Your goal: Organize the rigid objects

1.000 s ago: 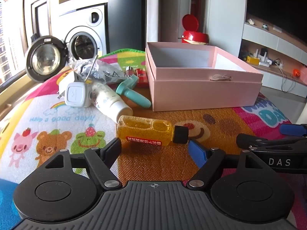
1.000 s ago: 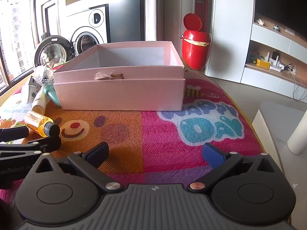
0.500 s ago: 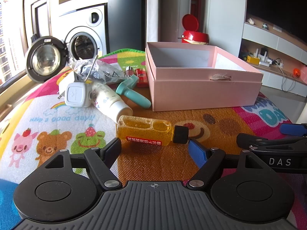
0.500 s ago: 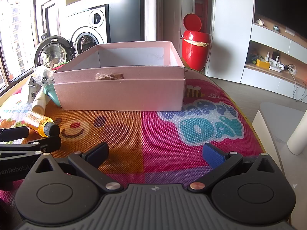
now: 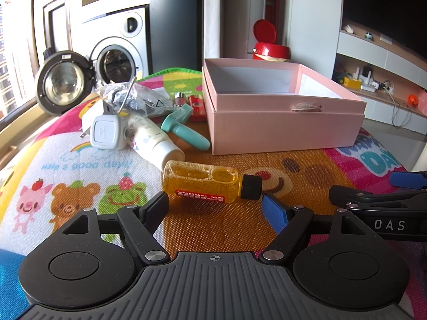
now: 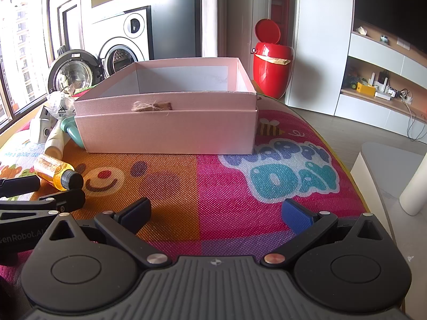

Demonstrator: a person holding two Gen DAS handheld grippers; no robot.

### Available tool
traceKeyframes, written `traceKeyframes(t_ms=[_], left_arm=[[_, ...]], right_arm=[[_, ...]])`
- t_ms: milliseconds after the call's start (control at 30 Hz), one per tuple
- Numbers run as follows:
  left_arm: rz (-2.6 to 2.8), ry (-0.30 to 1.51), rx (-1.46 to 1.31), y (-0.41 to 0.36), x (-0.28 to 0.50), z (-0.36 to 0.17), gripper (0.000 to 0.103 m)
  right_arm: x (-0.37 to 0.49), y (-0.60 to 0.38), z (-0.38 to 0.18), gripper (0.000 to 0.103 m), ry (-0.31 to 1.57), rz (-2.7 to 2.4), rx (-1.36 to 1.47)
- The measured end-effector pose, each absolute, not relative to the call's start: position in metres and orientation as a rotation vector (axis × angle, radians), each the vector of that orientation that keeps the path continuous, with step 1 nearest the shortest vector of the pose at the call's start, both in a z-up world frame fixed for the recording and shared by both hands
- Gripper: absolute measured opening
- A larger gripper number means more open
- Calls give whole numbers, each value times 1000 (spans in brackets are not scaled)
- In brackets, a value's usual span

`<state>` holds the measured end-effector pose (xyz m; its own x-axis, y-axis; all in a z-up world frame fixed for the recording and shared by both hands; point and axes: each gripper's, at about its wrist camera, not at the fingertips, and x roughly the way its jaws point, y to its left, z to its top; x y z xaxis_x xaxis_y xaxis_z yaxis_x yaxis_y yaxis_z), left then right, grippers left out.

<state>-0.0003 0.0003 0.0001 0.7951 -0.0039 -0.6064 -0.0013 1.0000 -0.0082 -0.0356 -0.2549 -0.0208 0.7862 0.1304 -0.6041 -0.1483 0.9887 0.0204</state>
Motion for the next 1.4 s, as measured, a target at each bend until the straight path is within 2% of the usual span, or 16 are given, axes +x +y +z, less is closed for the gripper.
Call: traceKeyframes(t_ms=[1400], left_arm=[[2, 652, 1, 2, 1, 4, 83]], right_arm=[[-35, -256, -20, 103, 650, 154, -19]])
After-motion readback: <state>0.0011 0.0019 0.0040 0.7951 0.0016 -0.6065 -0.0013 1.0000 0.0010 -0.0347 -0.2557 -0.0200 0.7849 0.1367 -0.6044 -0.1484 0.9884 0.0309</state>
